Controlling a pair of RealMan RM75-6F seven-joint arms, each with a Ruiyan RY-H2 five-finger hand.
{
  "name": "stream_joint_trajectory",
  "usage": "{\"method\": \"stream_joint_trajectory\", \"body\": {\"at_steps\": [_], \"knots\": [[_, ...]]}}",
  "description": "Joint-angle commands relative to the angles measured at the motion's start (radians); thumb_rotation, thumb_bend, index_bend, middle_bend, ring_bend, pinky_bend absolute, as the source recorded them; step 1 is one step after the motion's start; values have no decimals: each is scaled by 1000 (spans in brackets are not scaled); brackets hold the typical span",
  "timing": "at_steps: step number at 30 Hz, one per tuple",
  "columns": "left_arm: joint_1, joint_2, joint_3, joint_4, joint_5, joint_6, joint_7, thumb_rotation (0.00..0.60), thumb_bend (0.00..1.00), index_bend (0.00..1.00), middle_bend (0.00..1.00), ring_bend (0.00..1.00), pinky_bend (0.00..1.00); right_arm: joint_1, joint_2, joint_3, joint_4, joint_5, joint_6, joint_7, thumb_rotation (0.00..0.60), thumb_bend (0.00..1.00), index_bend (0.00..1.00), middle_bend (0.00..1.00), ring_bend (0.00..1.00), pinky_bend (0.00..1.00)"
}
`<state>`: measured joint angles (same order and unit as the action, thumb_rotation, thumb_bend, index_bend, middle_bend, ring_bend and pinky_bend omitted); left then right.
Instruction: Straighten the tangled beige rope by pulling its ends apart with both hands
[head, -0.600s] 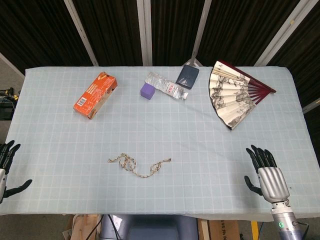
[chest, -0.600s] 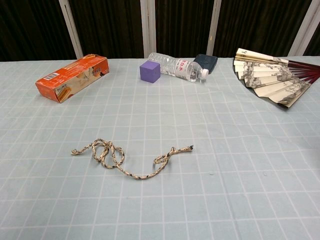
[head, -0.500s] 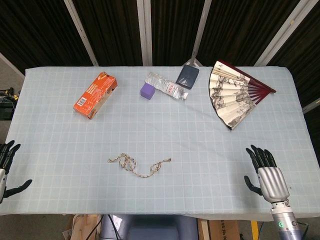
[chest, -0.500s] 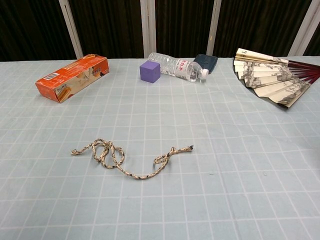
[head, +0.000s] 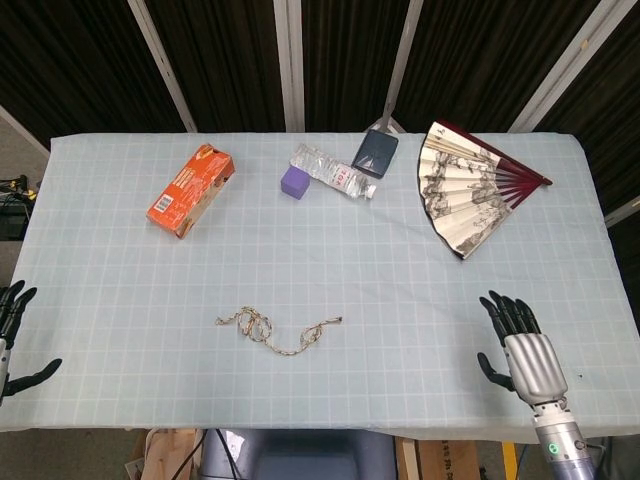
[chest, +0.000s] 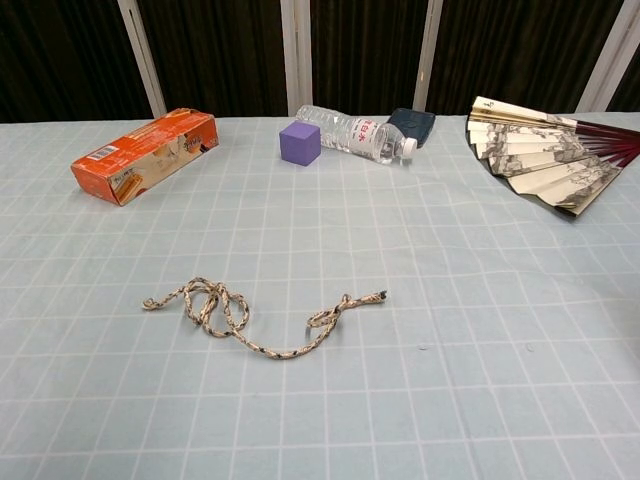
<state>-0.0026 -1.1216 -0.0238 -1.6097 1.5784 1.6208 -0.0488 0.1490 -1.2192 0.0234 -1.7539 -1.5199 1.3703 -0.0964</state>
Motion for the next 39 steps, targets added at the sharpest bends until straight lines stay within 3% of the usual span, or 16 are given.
{"method": "stream_joint_trajectory", "body": {"at_steps": [1, 5, 9, 12, 18, 30, 39], "knots": [[0, 0, -1, 0, 0, 1, 0, 600, 129, 47, 0, 0, 0, 21, 1, 16, -21, 6, -23, 23, 600, 407, 0, 1, 0, 0], [-1, -3, -5, -1, 1, 5, -1, 600, 129, 47, 0, 0, 0, 83, 6, 50, -41, 28, -104, 58, 600, 407, 25, 47, 0, 0], [-4, -7, -8, 1, -3, 1, 5, 600, 129, 47, 0, 0, 0, 156, -9, 87, -43, 66, -201, 70, 600, 407, 157, 89, 0, 0], [-5, -7, -11, -1, -9, -3, 3, 600, 129, 47, 0, 0, 0, 208, -39, 113, -45, 101, -262, 64, 600, 407, 227, 112, 0, 0], [-8, -5, -15, 0, -19, -8, -1, 600, 129, 47, 0, 0, 0, 305, -141, 149, -27, 168, -356, -1, 600, 407, 274, 129, 0, 0], [-14, 0, -19, 5, -26, -20, -21, 600, 129, 47, 0, 0, 0, 446, -345, 179, 98, 300, -461, -119, 600, 406, 368, 175, 0, 0], [-19, 4, -18, 5, -26, -29, -36, 600, 129, 47, 0, 0, 0, 482, -436, 163, 211, 375, -484, -141, 600, 407, 416, 191, 0, 0]]}}
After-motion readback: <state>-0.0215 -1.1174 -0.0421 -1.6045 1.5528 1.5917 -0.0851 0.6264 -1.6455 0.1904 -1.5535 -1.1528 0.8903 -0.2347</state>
